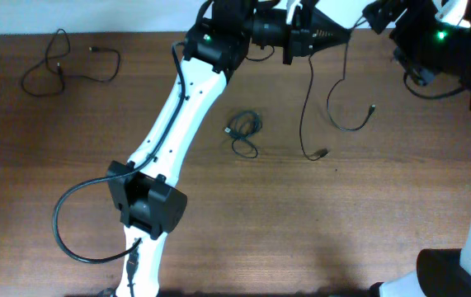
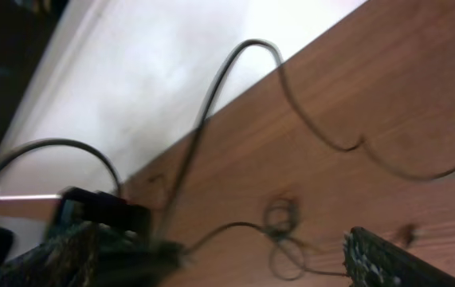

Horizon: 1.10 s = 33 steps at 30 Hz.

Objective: Untangle cables

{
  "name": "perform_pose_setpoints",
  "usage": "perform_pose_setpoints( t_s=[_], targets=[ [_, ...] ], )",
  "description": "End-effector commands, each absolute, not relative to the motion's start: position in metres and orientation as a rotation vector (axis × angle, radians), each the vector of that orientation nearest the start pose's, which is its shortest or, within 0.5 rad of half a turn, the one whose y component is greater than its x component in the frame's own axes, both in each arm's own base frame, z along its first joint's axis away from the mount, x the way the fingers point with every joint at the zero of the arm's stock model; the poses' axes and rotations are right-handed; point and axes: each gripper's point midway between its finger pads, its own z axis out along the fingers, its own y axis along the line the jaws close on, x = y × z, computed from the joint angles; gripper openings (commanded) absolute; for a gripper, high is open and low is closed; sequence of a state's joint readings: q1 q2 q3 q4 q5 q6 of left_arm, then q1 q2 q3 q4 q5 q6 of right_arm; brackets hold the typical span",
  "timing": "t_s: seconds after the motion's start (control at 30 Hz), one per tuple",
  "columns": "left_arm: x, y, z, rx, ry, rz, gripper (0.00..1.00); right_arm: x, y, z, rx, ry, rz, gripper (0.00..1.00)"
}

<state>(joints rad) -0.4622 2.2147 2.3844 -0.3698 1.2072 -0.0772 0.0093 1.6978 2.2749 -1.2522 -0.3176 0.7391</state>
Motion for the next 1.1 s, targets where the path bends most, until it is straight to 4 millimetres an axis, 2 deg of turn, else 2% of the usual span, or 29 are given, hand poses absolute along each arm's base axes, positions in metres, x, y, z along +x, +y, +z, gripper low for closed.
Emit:
perform_pose_setpoints(
  t_s=[0.0, 0.07, 0.17, 0.33, 0.4, 0.43, 0.47, 0.53, 0.67, 0.73, 0.83, 0.87, 1.0, 1.03, 1.07],
  targets=[
    [0.402, -0.373, 0.446, 1.150, 1.407, -1.445, 0.00, 0.410, 0.020, 0.402, 0.650, 2.221, 0.447, 0.98],
    [0.395, -0.362, 0.470, 1.146, 1.366, -1.418, 0.00, 0.407, 0.003, 0.396, 0.705, 2.219, 0.351, 0.98],
    [0.383, -0.343, 0.502, 1.139, 1.308, -1.371, 0.00, 0.404, -0.007, 0.393, 0.739, 2.227, 0.330, 0.98],
    [0.352, -0.327, 0.552, 1.164, 1.154, -1.292, 0.00, 0.401, -0.009, 0.389, 0.751, 2.243, 0.322, 0.98],
    [0.337, -0.316, 0.582, 1.140, 1.084, -1.296, 0.00, 0.399, -0.009, 0.387, 0.755, 2.253, 0.319, 0.98],
    [0.335, -0.311, 0.591, 1.124, 1.068, -1.302, 0.00, 0.398, -0.009, 0.386, 0.758, 2.260, 0.315, 0.99],
    [0.337, -0.297, 0.607, 1.076, 1.053, -1.310, 0.00, 0.395, -0.012, 0.384, 0.769, 2.267, 0.295, 0.98],
    [0.348, -0.273, 0.624, 0.989, 1.045, -1.306, 0.00, 0.391, -0.016, 0.380, 0.787, 2.281, 0.257, 0.98],
    [0.370, -0.226, 0.649, 0.827, 1.027, -1.261, 0.00, 0.391, -0.016, 0.380, 0.787, 2.281, 0.257, 0.98],
    [0.377, -0.201, 0.655, 0.776, 1.034, -1.252, 0.00, 0.391, -0.016, 0.380, 0.787, 2.281, 0.257, 0.98],
    [0.397, -0.163, 0.654, 0.672, 1.111, -1.246, 0.00, 0.391, -0.016, 0.379, 0.787, 2.282, 0.257, 0.98],
    [0.411, -0.139, 0.649, 0.604, 1.163, -1.221, 0.00, 0.391, -0.016, 0.379, 0.787, 2.282, 0.257, 0.98],
    [0.455, -0.070, 0.614, 0.346, 1.385, -1.183, 0.00, 0.391, -0.016, 0.380, 0.788, 2.280, 0.255, 0.98],
    [0.469, -0.046, 0.597, 0.265, 1.449, -1.129, 0.00, 0.392, -0.016, 0.380, 0.787, 2.278, 0.255, 0.98],
    [0.478, -0.030, 0.587, 0.191, 1.488, -1.097, 0.00, 0.392, -0.016, 0.380, 0.786, 2.278, 0.256, 0.98]
  ],
)
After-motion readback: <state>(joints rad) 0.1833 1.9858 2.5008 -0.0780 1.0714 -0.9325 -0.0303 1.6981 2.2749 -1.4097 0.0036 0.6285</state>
